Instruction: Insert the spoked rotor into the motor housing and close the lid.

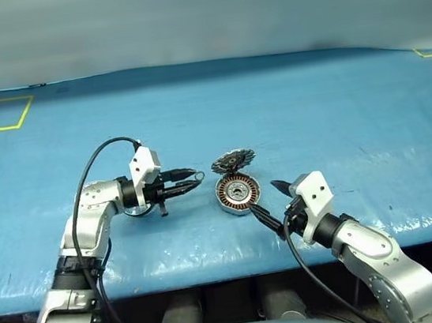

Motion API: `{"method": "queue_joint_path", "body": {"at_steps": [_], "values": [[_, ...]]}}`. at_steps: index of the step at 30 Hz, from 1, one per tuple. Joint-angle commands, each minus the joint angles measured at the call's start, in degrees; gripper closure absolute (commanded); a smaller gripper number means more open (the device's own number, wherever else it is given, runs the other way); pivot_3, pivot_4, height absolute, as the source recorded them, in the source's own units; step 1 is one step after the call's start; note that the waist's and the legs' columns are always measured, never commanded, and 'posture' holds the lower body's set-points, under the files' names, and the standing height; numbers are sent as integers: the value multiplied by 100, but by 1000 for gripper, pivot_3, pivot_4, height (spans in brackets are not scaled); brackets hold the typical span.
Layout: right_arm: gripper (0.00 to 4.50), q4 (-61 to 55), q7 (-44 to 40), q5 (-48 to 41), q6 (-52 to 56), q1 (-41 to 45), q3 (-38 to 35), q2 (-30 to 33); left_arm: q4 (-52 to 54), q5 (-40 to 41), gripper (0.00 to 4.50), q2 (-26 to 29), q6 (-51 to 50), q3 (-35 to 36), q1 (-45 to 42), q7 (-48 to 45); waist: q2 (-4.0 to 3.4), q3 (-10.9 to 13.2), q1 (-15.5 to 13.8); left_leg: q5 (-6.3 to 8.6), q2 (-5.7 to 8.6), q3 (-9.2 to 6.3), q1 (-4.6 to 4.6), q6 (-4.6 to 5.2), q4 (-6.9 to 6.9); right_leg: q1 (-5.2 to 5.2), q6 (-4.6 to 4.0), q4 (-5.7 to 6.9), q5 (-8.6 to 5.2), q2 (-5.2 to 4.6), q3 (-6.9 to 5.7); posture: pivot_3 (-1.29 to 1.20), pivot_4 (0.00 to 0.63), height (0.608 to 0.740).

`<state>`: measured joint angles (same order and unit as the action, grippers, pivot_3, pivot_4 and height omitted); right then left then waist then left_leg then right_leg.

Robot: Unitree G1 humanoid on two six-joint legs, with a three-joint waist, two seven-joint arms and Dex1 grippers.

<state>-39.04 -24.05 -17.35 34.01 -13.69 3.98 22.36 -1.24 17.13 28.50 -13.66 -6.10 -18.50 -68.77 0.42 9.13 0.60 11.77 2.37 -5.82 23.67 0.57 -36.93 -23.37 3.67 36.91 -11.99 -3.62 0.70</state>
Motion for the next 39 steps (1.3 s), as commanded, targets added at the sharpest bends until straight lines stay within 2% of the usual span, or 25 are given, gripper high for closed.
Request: {"method": "queue_joint_path", "body": {"at_steps": [1, 13, 20, 23, 30, 39], "values": [[360, -203, -105, -121, -115, 1, -71, 68, 395, 105, 3391, -48, -133, -200, 54, 37, 0, 0, -5, 0, 0, 0, 1, 0, -1, -1, 0, 0, 0, 0, 0, 0, 150, 740], [360, -191, -368, -104, -477, -344, 148, 226, -18, -210, 3391, -680, 387, -809, -80, 401, -2, 0, 6, 0, 0, 4, 2, 1, 2, -3, 0, 0, 0, 1, -1, 0, 150, 740], [360, -154, -214, 8, -583, -450, 218, 135, -702, -883, 3391, -966, 772, -1113, -573, 909, -1, 0, -10, 0, 3, 6, 3, 1, -7, 0, 4, -2, 1, 0, -1, 0, 150, 740], [360, -126, -79, 143, -526, -396, 224, 140, -658, -755, 3391, -1181, 368, -1140, -696, 998, -1, 0, -3, 1, 2, 7, 4, 2, -3, -2, 6, -2, 2, 0, 0, 0, 150, 740], [360, -181, -27, 119, -489, -398, 135, 164, -953, -1223, 3391, -970, 515, -1584, -1007, 750, -2, 0, 1, 1, 0, 7, 3, 3, 1, -3, 4, 0, 1, 5, 0, 0, 150, 740], [360, -277, -37, 81, -530, -522, 226, 152, -1165, -1324, 3391, -1079, 525, -1560, -1130, 822, -2, 1, 4, 1, 2, 6, 6, 4, 1, -5, 6, -3, 1, 1, -1, 0, 150, 740]]}}
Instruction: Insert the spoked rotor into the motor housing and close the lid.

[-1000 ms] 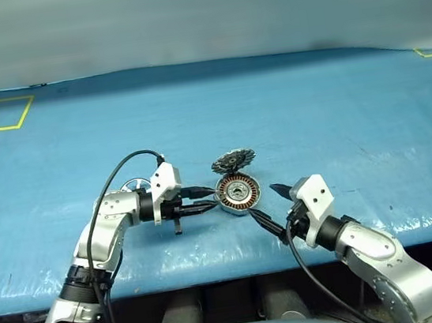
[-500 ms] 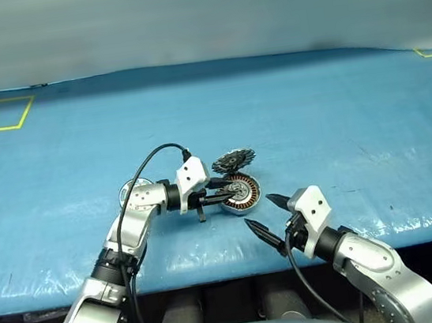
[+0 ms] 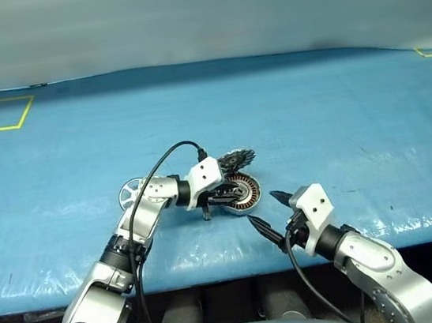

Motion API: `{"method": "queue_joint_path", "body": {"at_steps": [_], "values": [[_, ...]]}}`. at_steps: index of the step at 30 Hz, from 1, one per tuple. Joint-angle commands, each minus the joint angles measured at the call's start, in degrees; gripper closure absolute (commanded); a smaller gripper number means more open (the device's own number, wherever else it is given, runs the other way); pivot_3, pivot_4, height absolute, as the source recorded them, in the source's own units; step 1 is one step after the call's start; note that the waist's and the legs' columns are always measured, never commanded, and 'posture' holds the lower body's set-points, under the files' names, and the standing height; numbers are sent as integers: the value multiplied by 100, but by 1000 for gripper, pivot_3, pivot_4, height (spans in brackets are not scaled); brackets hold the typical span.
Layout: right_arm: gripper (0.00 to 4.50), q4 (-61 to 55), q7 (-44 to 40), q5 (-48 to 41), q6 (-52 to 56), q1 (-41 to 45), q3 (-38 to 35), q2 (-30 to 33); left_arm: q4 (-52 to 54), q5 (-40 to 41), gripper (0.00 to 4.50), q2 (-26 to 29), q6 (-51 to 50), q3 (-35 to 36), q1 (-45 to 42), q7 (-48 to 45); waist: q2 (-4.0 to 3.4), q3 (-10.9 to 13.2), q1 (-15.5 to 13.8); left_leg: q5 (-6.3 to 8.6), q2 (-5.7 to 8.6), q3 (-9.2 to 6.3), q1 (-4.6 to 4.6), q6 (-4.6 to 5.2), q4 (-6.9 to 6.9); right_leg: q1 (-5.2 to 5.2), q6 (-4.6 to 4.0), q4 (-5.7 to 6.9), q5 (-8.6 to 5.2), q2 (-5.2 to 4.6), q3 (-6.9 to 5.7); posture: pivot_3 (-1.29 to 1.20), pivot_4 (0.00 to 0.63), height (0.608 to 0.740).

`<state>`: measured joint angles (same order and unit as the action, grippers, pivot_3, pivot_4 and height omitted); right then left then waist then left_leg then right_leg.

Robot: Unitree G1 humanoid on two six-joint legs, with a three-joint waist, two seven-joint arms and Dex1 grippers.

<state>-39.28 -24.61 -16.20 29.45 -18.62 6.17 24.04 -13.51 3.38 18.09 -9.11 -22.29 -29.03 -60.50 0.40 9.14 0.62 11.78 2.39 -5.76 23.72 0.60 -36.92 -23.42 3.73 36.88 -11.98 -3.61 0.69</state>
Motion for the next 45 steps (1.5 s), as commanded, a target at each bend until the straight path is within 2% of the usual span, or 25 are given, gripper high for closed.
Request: {"method": "queue_joint_path", "body": {"at_steps": [1, 16, 45], "values": [[360, -256, 20, -35, -73, -39, 17, -19, 68, 41, 3391, -19, 68, 48, -74, -26, 0, 0, 2, 0, 0, 0, 0, 0, 1, 0, 0, 0, 0, 0, 0, 0, 150, 740], [360, -197, 117, 10, -68, -74, 30, -31, -58, -82, 3391, 40, -292, 125, -171, 203, 0, 0, -2, 0, 0, 0, 0, 0, -1, 1, 0, 0, 0, -1, 0, 0, 150, 740], [360, -88, 163, 211, -12, 19, 110, 22, -156, -112, 3391, -17, -28, 39, -98, 70, 0, 0, -2, 0, 0, 0, 0, 0, -1, 1, 1, 0, 0, -1, 0, 0, 150, 740]]}}
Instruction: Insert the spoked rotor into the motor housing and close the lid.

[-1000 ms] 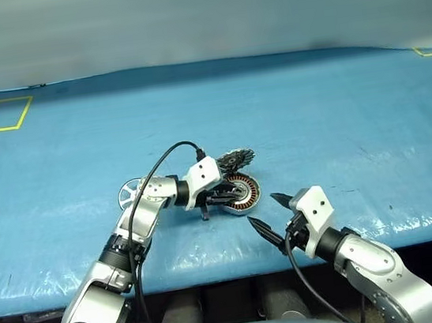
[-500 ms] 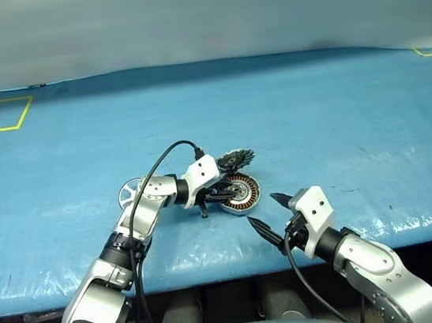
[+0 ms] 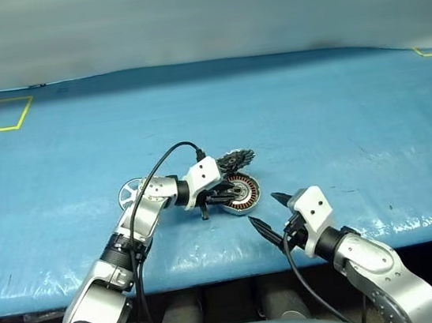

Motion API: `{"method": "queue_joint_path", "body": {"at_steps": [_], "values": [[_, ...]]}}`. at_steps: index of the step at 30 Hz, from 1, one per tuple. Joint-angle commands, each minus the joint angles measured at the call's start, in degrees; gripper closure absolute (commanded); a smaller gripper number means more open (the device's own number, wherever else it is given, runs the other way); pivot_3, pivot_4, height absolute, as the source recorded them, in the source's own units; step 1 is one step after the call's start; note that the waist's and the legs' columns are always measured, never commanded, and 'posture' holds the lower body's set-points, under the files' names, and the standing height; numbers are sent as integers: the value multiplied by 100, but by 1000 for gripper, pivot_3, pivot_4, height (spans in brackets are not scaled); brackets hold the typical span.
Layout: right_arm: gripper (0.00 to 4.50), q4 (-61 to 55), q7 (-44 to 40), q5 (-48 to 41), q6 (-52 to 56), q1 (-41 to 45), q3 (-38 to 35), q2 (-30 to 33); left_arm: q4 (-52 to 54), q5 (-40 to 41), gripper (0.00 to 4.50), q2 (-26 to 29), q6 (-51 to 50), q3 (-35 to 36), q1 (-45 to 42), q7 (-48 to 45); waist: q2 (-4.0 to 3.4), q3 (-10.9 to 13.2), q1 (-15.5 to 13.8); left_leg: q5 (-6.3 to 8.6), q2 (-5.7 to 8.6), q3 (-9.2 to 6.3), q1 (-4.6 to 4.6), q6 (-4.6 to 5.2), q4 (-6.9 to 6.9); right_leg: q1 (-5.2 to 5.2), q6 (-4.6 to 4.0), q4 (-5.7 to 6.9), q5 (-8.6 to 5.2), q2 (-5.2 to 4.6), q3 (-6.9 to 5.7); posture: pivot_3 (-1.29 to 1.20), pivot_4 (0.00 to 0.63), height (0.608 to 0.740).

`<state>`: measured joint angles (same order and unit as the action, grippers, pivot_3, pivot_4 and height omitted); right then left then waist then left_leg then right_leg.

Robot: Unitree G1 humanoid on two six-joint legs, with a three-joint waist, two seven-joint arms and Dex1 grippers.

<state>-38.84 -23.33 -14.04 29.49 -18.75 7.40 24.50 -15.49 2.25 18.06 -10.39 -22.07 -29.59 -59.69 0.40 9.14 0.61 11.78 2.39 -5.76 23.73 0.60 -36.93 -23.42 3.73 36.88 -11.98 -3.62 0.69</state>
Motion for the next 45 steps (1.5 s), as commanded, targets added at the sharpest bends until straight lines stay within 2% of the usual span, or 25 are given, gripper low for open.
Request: {"method": "queue_joint_path", "body": {"at_steps": [1, 11, 15, 23, 29, 33, 37, 41, 45], "values": [[360, -132, 35, 1, -20, 24, -16, -23, 41, -7, 3391, -8, 105, 23, -43, 1, 0, 0, 0, 0, 0, 0, 0, 0, 0, 0, 0, 0, 0, 0, 0, 0, 150, 740], [360, -72, 56, 54, -12, 48, 39, -32, 84, 144, 3391, -42, 273, 79, 17, -105, 0, 0, 0, 0, 0, 0, 0, 0, 0, 0, 0, 0, 0, 0, 0, 0, 150, 740], [360, -64, 69, 54, -4, 62, 27, -13, 89, 44, 2417, -57, 266, 128, 17, 163, 0, 0, 0, 0, 0, 0, 0, 0, 0, 0, 0, 0, 0, 0, 0, 0, 150, 740], [360, -53, 78, 28, 2, 80, 5, -6, -65, -13, 2417, -18, 355, 202, -26, 404, 0, 0, -1, 0, 0, -1, 0, 0, 0, 0, 0, 0, 0, 0, -1, 0, 150, 740], [360, -167, 24, -162, -29, 133, -58, -78, 456, 622, 2417, 39, 265, 427, 187, -48, 0, 0, 2, 0, -1, 0, 1, 0, 1, -2, 0, -1, 0, 0, 0, 0, 150, 740], [360, -297, -5, -392, -84, 254, -114, -215, 1021, 1067, 2417, 266, 42, 612, 578, -324, -4, 2, 20, 0, -3, -1, 1, 0, 2, -3, -1, 0, 0, 0, 1, 0, 150, 740], [1624, -71, 22, -355, -100, 452, -72, -311, 1541, 1439, 2366, 507, 75, 952, 1091, -371, -8, 4, 14, 1, -4, -1, 0, 0, 6, -5, -5, -1, -3, -2, 1, 0, 150, 740], [2932, 361, 41, -9, -93, 778, 180, -263, 1847, 1766, 2366, 463, 41, 1340, 1588, -101, -9, 5, -3, 1, -3, -3, -2, -1, 4, -4, -7, -2, -3, -7, -1, 0, 150, 740], [4281, 760, -114, -23, -107, 1162, 350, -361, 2299, 2032, 2366, 412, -43, 1575, 2198, 176, -10, 6, 6, 1, 0, -2, 1, -1, 8, -6, -7, -5, -3, -12, -1, 0, 150, 740]]}}
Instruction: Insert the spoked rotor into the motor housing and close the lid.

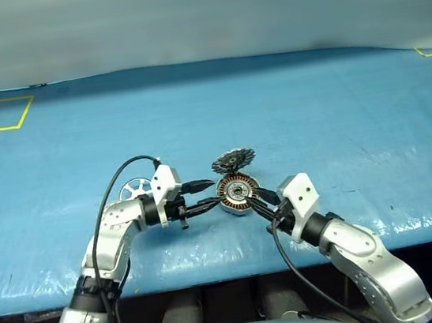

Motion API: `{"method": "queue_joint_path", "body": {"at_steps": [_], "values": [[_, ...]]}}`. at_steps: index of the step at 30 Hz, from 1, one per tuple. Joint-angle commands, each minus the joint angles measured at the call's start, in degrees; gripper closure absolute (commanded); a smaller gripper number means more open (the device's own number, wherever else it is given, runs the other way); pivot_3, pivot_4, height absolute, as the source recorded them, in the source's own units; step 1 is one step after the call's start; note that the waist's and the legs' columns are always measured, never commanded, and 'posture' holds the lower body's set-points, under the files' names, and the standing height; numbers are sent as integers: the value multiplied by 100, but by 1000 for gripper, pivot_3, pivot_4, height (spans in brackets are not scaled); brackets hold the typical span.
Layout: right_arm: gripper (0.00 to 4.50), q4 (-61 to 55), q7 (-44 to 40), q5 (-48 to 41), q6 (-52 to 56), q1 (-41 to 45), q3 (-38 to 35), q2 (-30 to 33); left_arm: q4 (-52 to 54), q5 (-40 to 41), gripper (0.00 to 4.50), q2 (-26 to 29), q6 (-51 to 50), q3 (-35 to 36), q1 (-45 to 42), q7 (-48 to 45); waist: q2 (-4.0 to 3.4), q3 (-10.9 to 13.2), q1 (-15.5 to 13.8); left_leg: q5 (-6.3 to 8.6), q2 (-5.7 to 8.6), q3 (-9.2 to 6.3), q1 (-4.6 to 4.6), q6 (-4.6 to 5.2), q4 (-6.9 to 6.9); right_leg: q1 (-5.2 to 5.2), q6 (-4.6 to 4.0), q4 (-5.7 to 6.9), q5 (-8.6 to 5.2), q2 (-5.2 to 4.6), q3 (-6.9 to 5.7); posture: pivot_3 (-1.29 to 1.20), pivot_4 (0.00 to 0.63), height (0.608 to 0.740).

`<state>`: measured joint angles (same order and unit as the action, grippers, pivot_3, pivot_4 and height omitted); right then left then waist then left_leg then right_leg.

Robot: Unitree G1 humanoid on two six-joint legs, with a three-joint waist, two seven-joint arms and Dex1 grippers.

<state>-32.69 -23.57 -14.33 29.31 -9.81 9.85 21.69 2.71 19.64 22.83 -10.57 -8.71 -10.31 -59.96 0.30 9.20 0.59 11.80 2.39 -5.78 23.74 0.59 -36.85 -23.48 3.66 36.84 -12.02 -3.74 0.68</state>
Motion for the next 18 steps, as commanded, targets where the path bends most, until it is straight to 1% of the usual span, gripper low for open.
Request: {"method": "queue_joint_path", "body": {"at_steps": [1, 2, 5, 10, 18], "values": [[4482, 264, -92, 41, -79, 378, 146, -101, 593, 336, 2366, -74, -47, 257, 411, 260, -3, 2, 9, 0, -1, 1, -1, 0, 3, 1, 0, -2, 0, 0, 1, 0, 150, 740], [4482, 343, -93, 67, -74, 448, 171, -117, 672, 361, 2366, -73, -62, 262, 504, 297, -3, 2, 6, 0, -1, 2, 0, 0, 3, -2, -1, -1, 0, 0, 1, 0, 150, 740], [4482, 572, -126, 15, -30, 667, 150, -201, 829, 26, 2366, -25, 206, 129, 806, 511, -4, 3, -3, 0, -2, 1, -2, 0, 6, -1, -4, 0, -2, 1, -1, 0, 150, 740], [4482, 914, -364, -68, 8, 930, 141, -192, 1069, -54, 2366, -206, 335, 109, 1225, 934, -5, 3, 0, 0, 0, 4, -2, 0, 6, -1, -5, -3, -2, 0, 1, 0, 150, 740], [4482, 1432, -459, 15, -132, 1243, 226, -353, 1153, -105, 2366, -200, 295, 45, 1282, 1101, -7, 4, 11, 0, -1, 6, -4, -1, 7, -1, -5, 0, -3, 3, 1, 0, 150, 740]]}}
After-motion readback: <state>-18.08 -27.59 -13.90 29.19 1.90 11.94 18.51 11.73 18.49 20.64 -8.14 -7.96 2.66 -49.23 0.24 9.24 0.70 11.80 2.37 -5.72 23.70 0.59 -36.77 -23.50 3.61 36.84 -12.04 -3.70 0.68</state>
